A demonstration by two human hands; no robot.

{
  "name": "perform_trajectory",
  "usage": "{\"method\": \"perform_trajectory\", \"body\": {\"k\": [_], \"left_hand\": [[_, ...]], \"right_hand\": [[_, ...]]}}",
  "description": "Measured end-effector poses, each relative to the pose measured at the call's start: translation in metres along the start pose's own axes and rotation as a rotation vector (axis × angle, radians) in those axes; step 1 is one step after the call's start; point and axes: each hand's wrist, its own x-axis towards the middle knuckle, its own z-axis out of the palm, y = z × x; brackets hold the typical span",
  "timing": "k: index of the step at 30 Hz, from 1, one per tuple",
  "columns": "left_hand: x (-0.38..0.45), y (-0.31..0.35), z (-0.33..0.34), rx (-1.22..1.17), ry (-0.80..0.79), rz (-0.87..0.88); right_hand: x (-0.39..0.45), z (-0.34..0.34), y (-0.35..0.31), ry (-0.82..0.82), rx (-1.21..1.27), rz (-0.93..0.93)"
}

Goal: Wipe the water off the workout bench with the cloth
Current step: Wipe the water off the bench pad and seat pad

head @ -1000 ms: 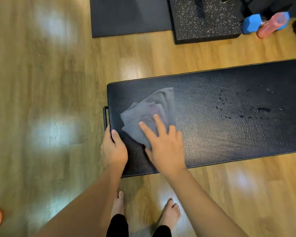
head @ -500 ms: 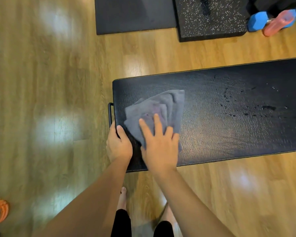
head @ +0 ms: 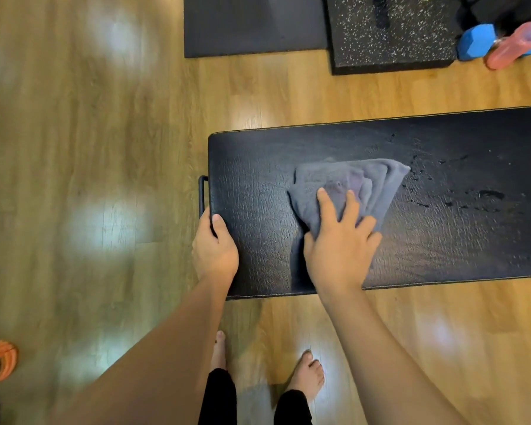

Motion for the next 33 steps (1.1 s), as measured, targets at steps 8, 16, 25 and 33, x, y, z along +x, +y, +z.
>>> {"method": "perform_trajectory", "body": {"k": [8, 16, 25, 33], "left_hand": [[0.002, 0.001, 0.001, -0.054, -0.023, 0.028], [0.002, -0.001, 0.0, 0.003, -0.005, 0.031], [-0.001, 0.002, 0.0, 0.018, -0.014, 0.031], [0.002, 0.001, 0.0, -0.048, -0.026, 0.019]], "right_hand": [[-0.064, 0.014, -0.033, -0.04, -0.004, -0.402], [-0.024, 0.0, 0.036, 0.005, -0.008, -0.126], [0.005, 0.01, -0.055, 0.002, -0.078, -0.154], [-0.064, 0.013, -0.017, -0.074, -0.029, -0.447]]}}
